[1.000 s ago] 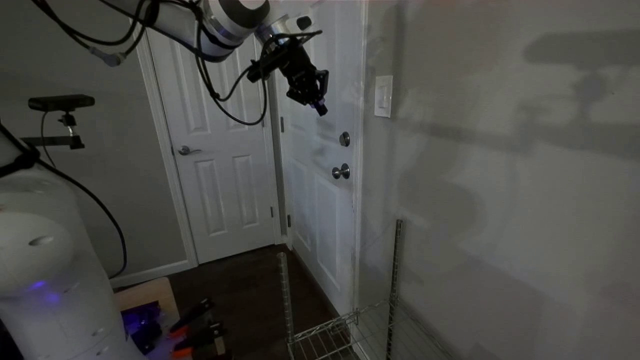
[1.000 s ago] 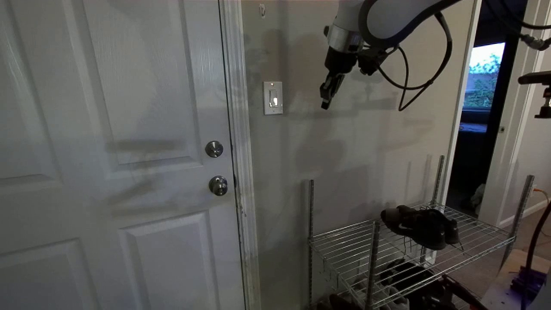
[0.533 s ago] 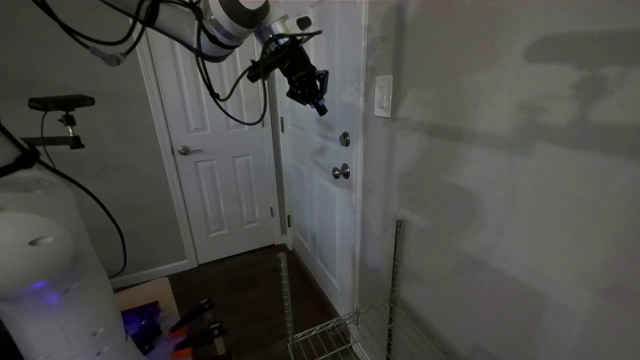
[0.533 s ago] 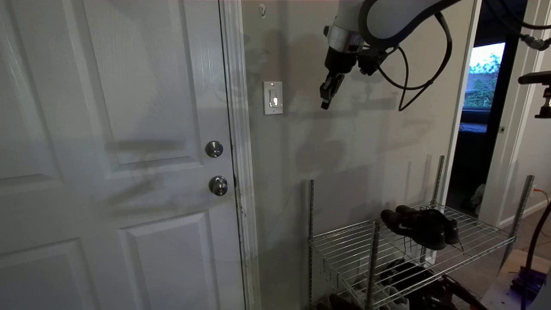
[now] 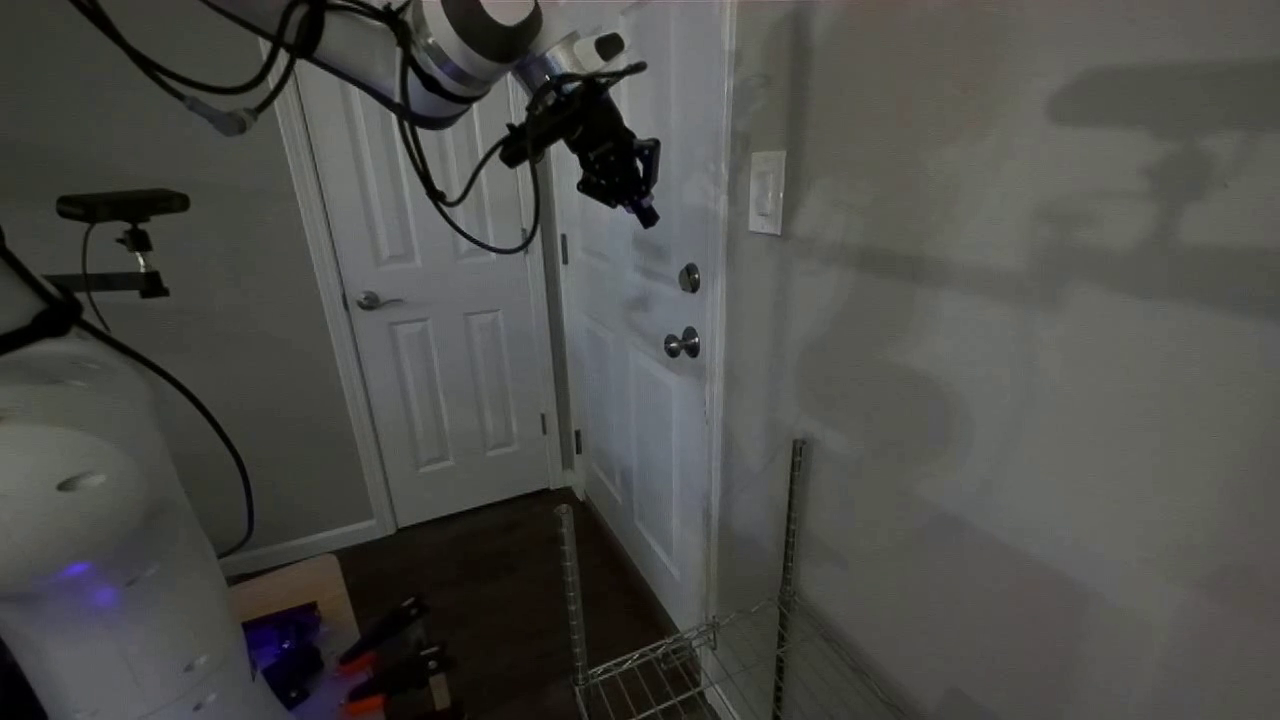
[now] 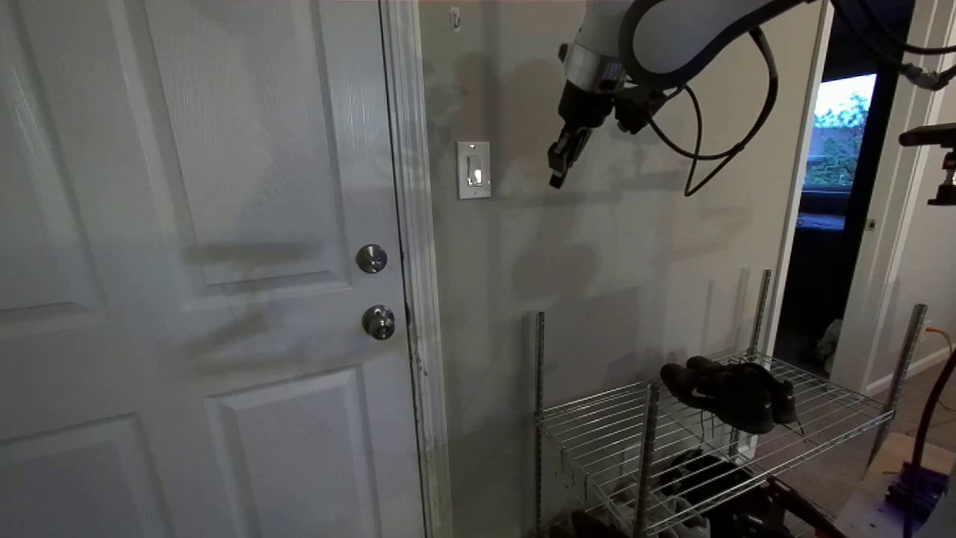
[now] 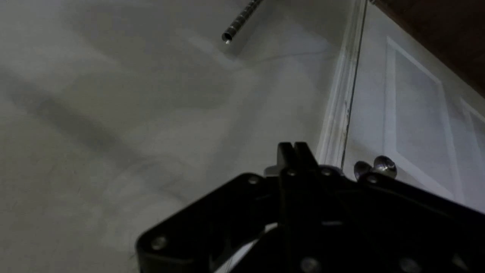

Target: Push the light switch upwards

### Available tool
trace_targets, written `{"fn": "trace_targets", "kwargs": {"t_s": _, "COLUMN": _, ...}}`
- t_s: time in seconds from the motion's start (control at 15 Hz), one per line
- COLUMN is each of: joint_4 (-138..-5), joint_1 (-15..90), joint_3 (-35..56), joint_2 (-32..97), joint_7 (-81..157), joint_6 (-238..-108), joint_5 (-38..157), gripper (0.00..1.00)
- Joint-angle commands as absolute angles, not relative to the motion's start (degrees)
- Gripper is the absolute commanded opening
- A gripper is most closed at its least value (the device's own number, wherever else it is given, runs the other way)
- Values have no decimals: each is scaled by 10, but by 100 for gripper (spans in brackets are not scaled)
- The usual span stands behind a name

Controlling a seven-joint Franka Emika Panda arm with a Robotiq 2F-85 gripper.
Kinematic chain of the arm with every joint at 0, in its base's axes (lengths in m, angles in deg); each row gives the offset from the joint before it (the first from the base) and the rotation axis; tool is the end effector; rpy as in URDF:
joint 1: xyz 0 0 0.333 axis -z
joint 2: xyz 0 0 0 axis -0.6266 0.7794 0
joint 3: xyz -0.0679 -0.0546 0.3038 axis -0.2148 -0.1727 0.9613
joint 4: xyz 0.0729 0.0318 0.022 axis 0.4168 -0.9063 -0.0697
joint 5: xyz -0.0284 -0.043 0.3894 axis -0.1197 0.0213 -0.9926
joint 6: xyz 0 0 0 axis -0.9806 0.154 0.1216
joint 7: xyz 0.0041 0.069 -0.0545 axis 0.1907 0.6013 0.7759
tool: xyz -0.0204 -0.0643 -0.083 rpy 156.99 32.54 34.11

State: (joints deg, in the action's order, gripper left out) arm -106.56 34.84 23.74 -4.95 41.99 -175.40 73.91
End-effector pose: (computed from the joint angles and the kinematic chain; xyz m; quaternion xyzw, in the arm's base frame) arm 0.4725 0.1154 0.5745 0.9370 0.1862 0.2663 0.1284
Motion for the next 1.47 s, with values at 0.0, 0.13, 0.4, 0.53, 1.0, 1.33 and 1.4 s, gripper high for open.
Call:
{"fn": "trace_targets", "kwargs": {"t_s": 0.0, "joint_4": -1063, "joint_1": 369, "joint_3": 252, "joint_2": -27, "joint_7": 362, "joint_6": -1846, "joint_5": 783, "gripper": 6}}
{"fn": "trace_targets", "kwargs": {"t_s": 0.13, "joint_4": -1061, "joint_1": 378, "joint_3": 255, "joint_2": -12, "joint_7": 335, "joint_6": -1901, "joint_5": 794, "gripper": 6}}
{"fn": "trace_targets", "kwargs": {"t_s": 0.4, "joint_4": -1050, "joint_1": 409, "joint_3": 265, "joint_2": 26, "joint_7": 286, "joint_6": -1990, "joint_5": 829, "gripper": 5}}
{"fn": "trace_targets", "kwargs": {"t_s": 0.53, "joint_4": -1037, "joint_1": 424, "joint_3": 267, "joint_2": 49, "joint_7": 258, "joint_6": -2033, "joint_5": 856, "gripper": 6}}
{"fn": "trace_targets", "kwargs": {"t_s": 1.0, "joint_4": -940, "joint_1": 463, "joint_3": 279, "joint_2": 134, "joint_7": 163, "joint_6": -2081, "joint_5": 974, "gripper": 5}}
{"fn": "trace_targets", "kwargs": {"t_s": 1.33, "joint_4": -889, "joint_1": 445, "joint_3": 281, "joint_2": 185, "joint_7": 157, "joint_6": -2074, "joint_5": 976, "gripper": 5}}
{"fn": "trace_targets", "kwargs": {"t_s": 1.4, "joint_4": -882, "joint_1": 442, "joint_3": 280, "joint_2": 193, "joint_7": 156, "joint_6": -2074, "joint_5": 977, "gripper": 5}}
